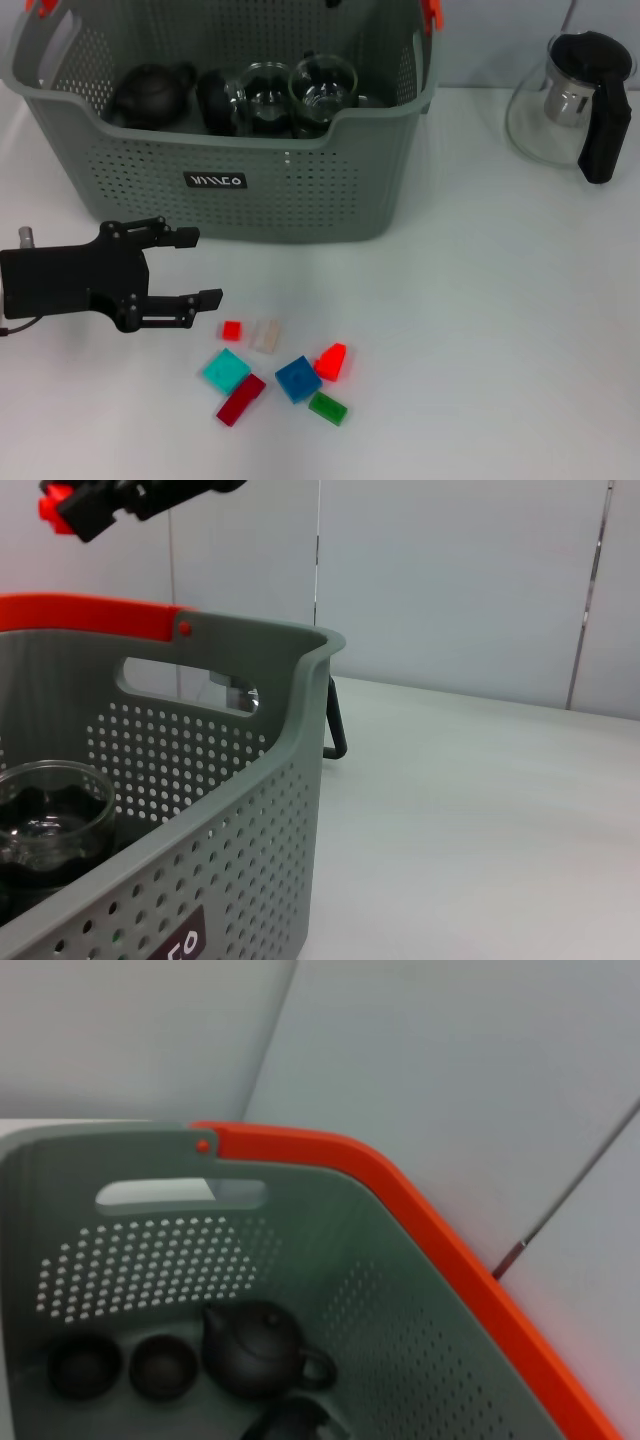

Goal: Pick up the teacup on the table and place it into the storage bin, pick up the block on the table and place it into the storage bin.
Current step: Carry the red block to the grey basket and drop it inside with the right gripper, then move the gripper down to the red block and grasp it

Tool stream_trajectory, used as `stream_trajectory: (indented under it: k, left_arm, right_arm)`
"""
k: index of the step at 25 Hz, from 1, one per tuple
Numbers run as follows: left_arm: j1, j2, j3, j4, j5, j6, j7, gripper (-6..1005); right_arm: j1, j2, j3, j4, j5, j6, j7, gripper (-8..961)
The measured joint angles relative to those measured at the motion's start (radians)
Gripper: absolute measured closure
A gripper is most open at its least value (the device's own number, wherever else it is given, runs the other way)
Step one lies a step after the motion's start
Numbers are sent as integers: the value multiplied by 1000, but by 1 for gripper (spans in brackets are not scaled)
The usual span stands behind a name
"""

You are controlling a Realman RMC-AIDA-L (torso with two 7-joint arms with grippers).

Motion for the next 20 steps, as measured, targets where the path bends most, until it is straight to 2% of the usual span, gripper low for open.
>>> stream_trajectory:
  k: [9, 15, 18, 20]
  left_arm:
    - [-6, -2, 0, 0, 0, -4, 0, 170]
    - [-9, -2, 0, 0, 0, -1, 0, 170]
    - [-9, -1, 0, 0, 0, 0, -1, 170]
    - [-9, 0, 0, 0, 0, -1, -2, 170]
  right_arm:
    - [24, -1, -12, 141, -7, 76, -15, 752]
    - [34, -2, -16, 209, -7, 130, -36, 612]
    - [25, -2, -16, 178, -7, 121, -38, 360]
    - [-12, -2, -13, 66, 1, 82, -33, 264]
